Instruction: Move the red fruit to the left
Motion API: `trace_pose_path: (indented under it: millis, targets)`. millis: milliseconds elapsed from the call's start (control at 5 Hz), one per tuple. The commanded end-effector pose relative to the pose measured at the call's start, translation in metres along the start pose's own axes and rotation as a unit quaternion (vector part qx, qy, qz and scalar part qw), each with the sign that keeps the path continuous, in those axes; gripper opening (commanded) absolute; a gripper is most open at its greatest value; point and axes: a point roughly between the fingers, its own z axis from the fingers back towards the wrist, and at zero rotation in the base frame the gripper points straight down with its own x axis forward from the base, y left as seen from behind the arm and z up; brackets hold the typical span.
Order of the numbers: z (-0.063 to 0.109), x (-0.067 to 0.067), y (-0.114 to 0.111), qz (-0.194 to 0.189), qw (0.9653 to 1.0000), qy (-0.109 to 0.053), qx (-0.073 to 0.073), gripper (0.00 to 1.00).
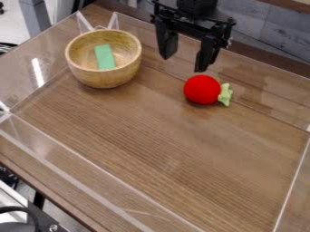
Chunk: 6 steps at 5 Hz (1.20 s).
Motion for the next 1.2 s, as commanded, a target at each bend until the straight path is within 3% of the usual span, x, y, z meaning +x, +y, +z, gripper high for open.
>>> trace_pose_path:
  millis: [0,200,400,1000]
  targets:
    - [-0.018,0.004,-0.004,-0.013,0.9999,-0.001,0.0,1.0]
    - [-0.029,0.011,-0.01,-0.038,0.9993,-0.004,0.002,1.0]
    - [-0.028,0.017,-0.016,-0.057,0.9982,-0.018,0.005,1.0]
    - [-0.044,0.029,-0.009,-0.089,0.9954,-0.034,0.009,1.0]
